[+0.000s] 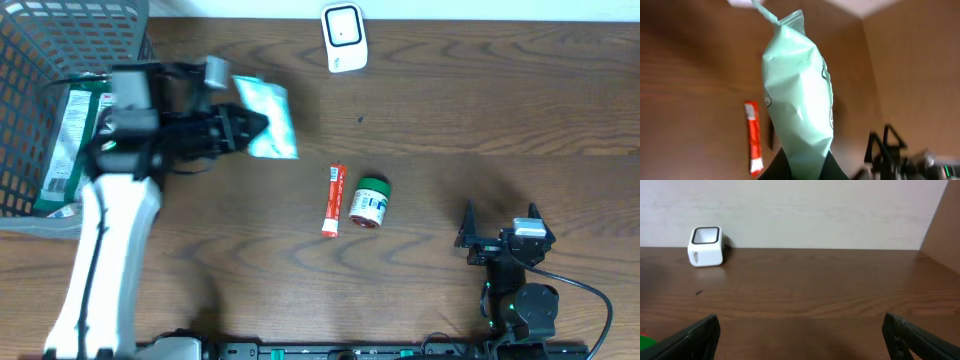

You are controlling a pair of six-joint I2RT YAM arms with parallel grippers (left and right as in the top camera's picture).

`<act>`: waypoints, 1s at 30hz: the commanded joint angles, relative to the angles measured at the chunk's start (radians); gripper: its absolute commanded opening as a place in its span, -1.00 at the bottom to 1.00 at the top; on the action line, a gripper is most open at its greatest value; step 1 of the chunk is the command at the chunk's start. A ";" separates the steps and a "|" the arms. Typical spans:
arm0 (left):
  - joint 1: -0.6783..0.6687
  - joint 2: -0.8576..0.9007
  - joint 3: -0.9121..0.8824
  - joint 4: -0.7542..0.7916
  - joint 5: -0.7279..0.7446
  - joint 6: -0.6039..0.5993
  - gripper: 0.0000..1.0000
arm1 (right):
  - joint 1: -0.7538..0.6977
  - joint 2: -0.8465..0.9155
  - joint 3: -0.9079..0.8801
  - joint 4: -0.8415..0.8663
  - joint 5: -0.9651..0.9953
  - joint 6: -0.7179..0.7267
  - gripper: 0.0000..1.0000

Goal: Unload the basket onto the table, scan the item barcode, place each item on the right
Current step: 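Grasp the pale green wipes packet with the left gripper and lift it, then carry the wipes packet toward the right gripper and hand it over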

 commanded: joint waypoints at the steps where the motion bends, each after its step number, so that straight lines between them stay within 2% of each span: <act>1: -0.066 0.084 0.011 0.019 0.156 0.093 -0.85 | -0.013 0.000 -0.001 -0.002 0.013 0.014 0.99; 4: -0.103 0.158 0.011 0.078 0.304 0.102 -0.86 | -0.013 0.000 -0.001 -0.002 0.013 0.014 0.99; 8: -0.156 0.243 0.011 0.162 0.421 0.098 -0.85 | -0.013 0.000 -0.001 -0.002 0.013 0.014 0.99; 18: -0.351 0.357 0.011 0.343 0.408 0.086 -0.85 | -0.013 0.000 -0.001 0.017 -0.022 0.014 0.98; 20: -0.376 0.361 0.011 0.406 0.407 0.046 -0.85 | -0.013 0.000 -0.001 0.061 -0.049 0.014 0.99; 24: -0.389 0.361 0.011 0.529 0.390 -0.096 -0.85 | -0.013 0.000 0.040 0.154 -0.263 0.036 0.99; 28: -0.368 0.361 0.011 0.627 0.403 -0.204 -0.85 | -0.013 0.027 0.212 0.055 -0.288 0.172 0.99; 30: -0.356 0.361 0.011 0.668 0.443 -0.228 -0.85 | -0.013 0.072 0.305 -0.011 -0.349 0.188 0.99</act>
